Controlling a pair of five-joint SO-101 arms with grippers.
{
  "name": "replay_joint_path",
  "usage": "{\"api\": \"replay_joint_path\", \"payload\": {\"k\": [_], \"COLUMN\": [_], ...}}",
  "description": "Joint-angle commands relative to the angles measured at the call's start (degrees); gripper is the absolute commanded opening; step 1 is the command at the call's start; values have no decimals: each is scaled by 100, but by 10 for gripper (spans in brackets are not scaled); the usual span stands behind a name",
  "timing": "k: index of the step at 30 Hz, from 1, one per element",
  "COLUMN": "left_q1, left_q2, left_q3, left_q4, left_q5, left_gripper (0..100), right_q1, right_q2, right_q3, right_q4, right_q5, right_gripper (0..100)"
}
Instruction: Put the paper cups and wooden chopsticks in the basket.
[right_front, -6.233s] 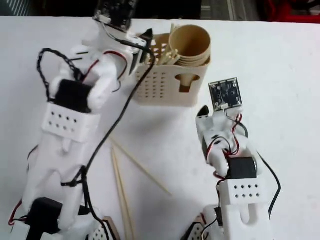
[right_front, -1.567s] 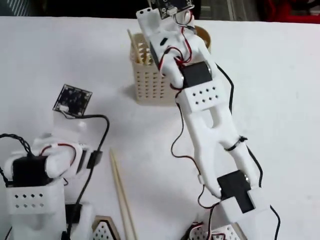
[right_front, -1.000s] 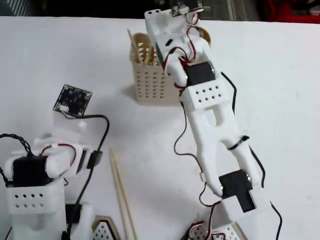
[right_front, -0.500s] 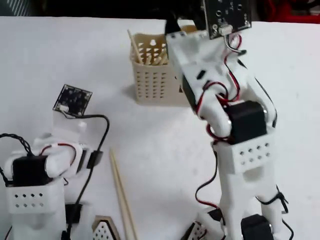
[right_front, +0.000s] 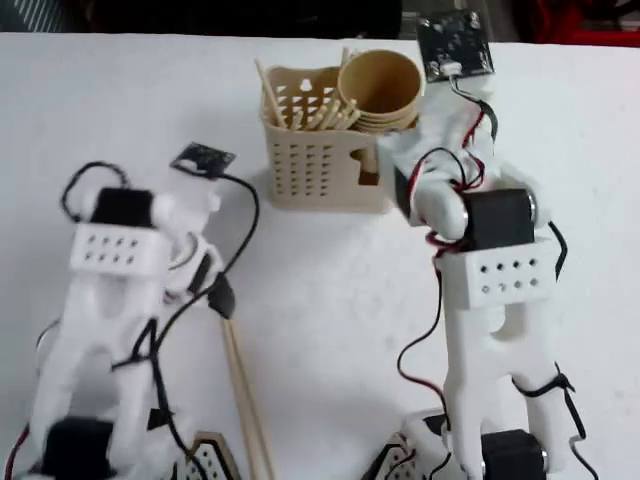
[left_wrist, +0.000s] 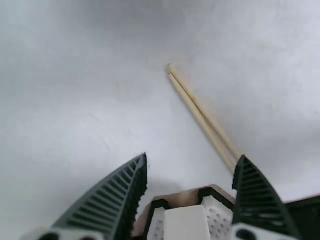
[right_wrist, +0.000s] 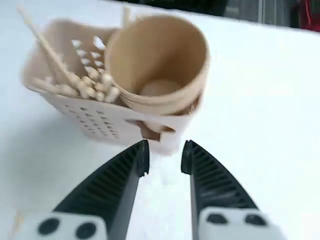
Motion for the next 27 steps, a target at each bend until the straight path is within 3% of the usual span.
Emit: {"api": "replay_joint_path", "payload": {"k": [1, 7, 14, 22, 27], "left_q1": [145, 268, 382, 980, 1007], "left_q2": [514, 1701, 2642, 3081, 3582], "left_q3": [-237, -202, 185, 668, 396], "left_q4": [-343, -677, -1503, -2426, -2382], "left_q5": [325, 360, 387, 1073, 1073], "left_gripper": [276, 275, 275, 274, 215], "right_q1": [242, 268, 523, 541, 549], "right_q2": [-321, -541, -866, -1543, -1771], "right_q3": [158, 615, 1618, 2136, 2268], "right_q4": [13, -84, -927, -1077, -1077], "right_q5": [-44, -44, -53, -53, -53], "right_gripper": [115, 115, 115, 115, 116]}}
